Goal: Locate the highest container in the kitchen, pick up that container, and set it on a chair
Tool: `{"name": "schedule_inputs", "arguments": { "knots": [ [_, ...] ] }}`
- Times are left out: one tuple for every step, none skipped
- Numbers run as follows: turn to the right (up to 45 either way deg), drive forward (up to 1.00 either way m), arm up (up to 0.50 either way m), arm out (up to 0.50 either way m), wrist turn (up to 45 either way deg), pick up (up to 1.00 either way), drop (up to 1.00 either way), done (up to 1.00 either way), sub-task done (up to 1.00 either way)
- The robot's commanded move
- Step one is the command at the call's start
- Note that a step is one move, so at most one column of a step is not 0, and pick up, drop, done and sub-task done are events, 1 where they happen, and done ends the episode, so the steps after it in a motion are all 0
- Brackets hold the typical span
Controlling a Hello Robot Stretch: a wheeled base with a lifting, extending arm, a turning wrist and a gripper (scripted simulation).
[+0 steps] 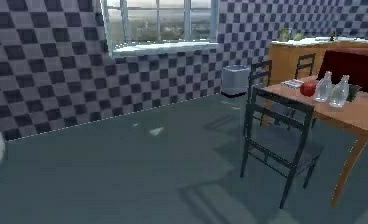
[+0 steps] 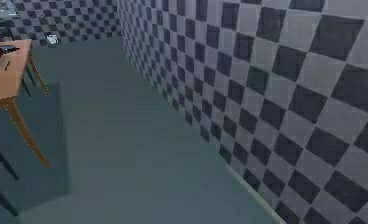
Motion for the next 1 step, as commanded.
{"name": "schedule_inputs", "arguments": {
  "knots": [
    [0.0, 1.0, 0.0, 0.0, 0.0, 0.0, 0.0, 0.0, 0.0]
  ]
}}
